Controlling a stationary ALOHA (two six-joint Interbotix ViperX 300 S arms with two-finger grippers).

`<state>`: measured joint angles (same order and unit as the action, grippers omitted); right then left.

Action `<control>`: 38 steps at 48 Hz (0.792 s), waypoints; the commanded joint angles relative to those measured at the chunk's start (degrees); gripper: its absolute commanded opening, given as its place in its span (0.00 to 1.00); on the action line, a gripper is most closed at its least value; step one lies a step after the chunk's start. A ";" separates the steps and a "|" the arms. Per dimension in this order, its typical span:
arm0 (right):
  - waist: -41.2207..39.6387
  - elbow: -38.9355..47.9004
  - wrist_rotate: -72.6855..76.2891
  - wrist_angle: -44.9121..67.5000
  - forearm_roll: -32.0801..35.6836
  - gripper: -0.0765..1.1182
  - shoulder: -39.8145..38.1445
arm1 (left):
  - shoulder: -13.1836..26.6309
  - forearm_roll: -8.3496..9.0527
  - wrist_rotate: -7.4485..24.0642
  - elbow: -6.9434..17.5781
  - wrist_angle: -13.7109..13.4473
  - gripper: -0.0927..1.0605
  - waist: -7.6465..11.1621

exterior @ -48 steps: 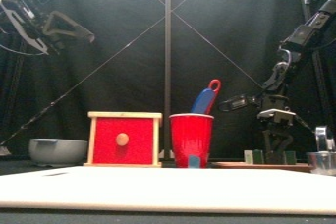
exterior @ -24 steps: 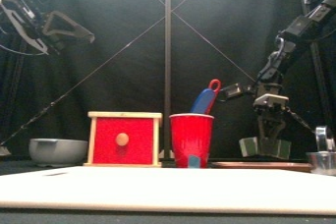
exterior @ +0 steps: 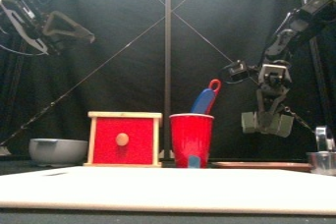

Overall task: Place sushi on board then cut the sushi with the knife then place the pieces on the plate
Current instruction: Place the sushi on the board

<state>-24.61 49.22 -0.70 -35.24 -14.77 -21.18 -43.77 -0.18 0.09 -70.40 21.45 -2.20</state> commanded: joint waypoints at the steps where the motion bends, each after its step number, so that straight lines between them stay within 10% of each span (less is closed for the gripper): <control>1: 4.13 0.00 7.03 3.78 0.35 0.53 -2.29 | 0.18 0.00 -0.09 0.62 0.26 0.05 -0.09; 38: 23.91 -0.70 60.91 14.50 16.44 0.53 2.11 | 0.09 0.00 0.26 -0.70 0.09 0.05 -0.35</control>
<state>-2.02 50.54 57.22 -21.53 0.00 -19.42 -43.77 -0.18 0.26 -71.63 21.36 -2.29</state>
